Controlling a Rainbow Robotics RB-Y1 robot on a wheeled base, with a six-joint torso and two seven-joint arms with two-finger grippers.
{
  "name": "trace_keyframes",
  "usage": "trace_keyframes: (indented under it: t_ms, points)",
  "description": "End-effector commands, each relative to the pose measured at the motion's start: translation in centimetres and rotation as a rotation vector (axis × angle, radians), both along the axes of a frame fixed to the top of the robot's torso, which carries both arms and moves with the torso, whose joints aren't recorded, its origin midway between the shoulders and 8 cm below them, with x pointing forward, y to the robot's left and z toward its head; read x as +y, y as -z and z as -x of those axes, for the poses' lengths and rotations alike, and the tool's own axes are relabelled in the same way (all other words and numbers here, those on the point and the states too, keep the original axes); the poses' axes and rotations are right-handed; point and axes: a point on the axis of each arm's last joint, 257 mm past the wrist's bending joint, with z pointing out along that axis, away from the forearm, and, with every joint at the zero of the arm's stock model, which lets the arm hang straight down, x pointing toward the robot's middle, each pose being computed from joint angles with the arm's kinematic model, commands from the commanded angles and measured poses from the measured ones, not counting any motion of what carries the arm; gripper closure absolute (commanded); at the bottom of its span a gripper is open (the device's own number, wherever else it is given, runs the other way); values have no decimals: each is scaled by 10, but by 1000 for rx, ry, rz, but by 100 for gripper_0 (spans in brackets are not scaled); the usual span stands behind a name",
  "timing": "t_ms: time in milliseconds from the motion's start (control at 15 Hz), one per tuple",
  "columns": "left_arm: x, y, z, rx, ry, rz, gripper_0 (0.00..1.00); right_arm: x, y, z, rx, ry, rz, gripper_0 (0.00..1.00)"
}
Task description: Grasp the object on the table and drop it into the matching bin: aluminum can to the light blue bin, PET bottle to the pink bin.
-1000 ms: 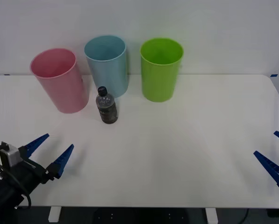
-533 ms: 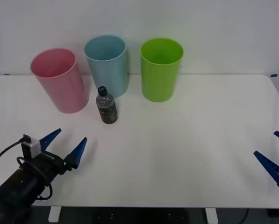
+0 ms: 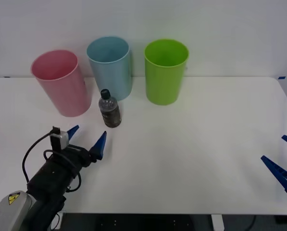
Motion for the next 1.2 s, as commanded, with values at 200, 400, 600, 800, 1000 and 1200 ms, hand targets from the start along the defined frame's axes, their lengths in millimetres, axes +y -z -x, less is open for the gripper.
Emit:
trace_keyframes:
  t_ms: [200, 400, 600, 800, 1000, 1200]
  points:
    - [-10, 5, -37, 9, 8, -18, 0, 0, 0, 0, 0, 0, 0, 0]
    - [-15, 7, -55, 11, 13, -39, 0, 0, 0, 0, 0, 0, 0, 0]
    - [-21, 8, -73, 15, 24, -59, 0, 0, 0, 0, 0, 0, 0, 0]
    - [-28, 8, -87, 21, 33, -66, 0, 0, 0, 0, 0, 0, 0, 0]
    - [-31, 10, -102, 33, 37, -80, 0, 0, 0, 0, 0, 0, 0, 0]
    - [-37, 8, -110, 35, 40, -78, 0, 0, 0, 0, 0, 0, 0, 0]
